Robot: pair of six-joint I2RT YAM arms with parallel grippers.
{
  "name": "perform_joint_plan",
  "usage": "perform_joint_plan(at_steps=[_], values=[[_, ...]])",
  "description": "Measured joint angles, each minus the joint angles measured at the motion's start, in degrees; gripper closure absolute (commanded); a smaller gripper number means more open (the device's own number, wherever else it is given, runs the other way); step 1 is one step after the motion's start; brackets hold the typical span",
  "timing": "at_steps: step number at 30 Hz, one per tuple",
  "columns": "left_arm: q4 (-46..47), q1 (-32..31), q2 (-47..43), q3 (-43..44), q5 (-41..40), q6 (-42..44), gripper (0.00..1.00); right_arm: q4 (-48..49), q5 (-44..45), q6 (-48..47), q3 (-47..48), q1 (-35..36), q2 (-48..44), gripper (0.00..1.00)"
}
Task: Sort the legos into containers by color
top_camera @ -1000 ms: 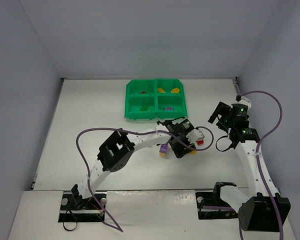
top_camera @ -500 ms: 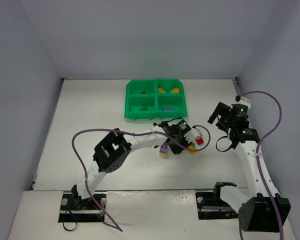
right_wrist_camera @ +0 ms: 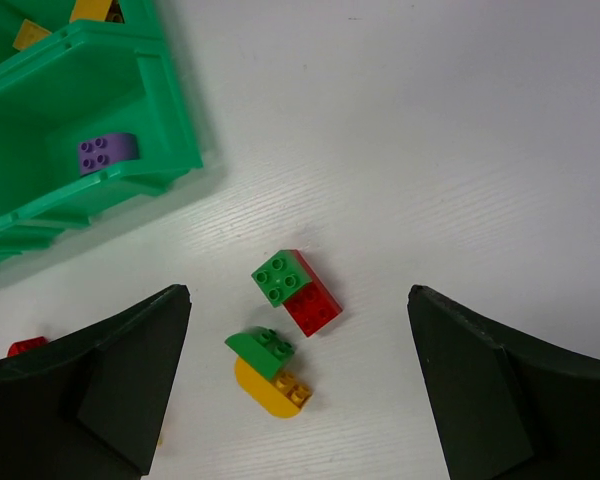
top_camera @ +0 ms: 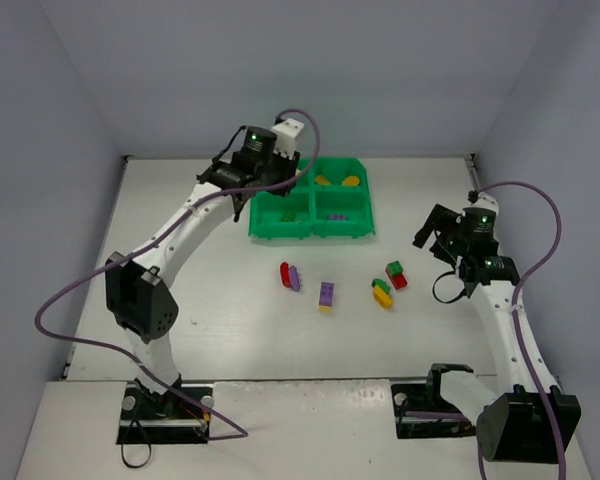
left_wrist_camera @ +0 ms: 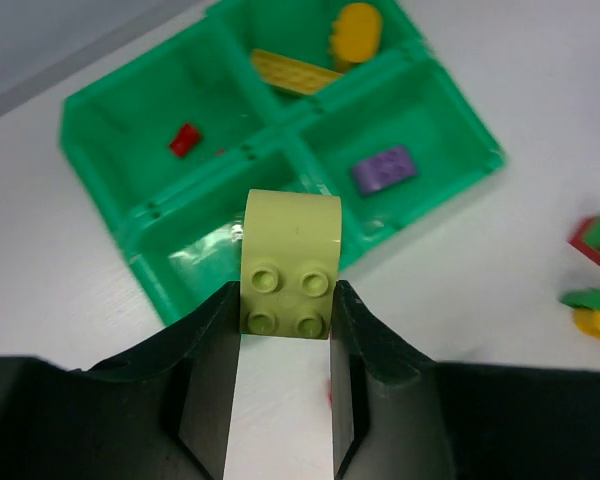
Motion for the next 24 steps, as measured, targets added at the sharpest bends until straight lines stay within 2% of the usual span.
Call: perform_joint_plan(at_steps=[2,3,4,9,12,13,20,24], values=[[-0.09,3.63,2.01,1.62,-0.55,-0.35,0.92,0.00,-0.72,0.00,0.00,0.00,0.28,0.13],[-0.20,5.18,3.80,2.43,-0.70,-0.48,0.86,0.00,-1.09,0.00,0.00,0.00,0.50,0.13],[-0.26,6.25,5.53,3.13,-0.76,-0.59,0.85,0.02,-1.44,0.00,0.00,0.00,0.70,0.13],[-2.97,8.39,16.48,6.73,-0.63,-0.87,0.85,-0.02,-3.10,-0.28,0.00,0.02,1.14,0.13],[-4.39,8.41,21.07,7.96,-0.37,-0.92,0.74,0.00,-3.91,-0.52,0.00,0.42,1.14,0.13],[-5.05,8.41,21.92,8.04,-0.31,-0.96,0.64,-0.02,-4.15,-0.63,0.00,0.55,1.14,0.13],[-6.12,8.41,22.05,8.09,0.02,-1.55,0.39,0.00,-4.17,-0.83,0.00,5.81,2.29,0.13],[-6.34,8.46,20.98,8.11,0.35,-2.16,0.36,-0.13,-2.73,-0.81,0.37,12.17,4.79,0.14]])
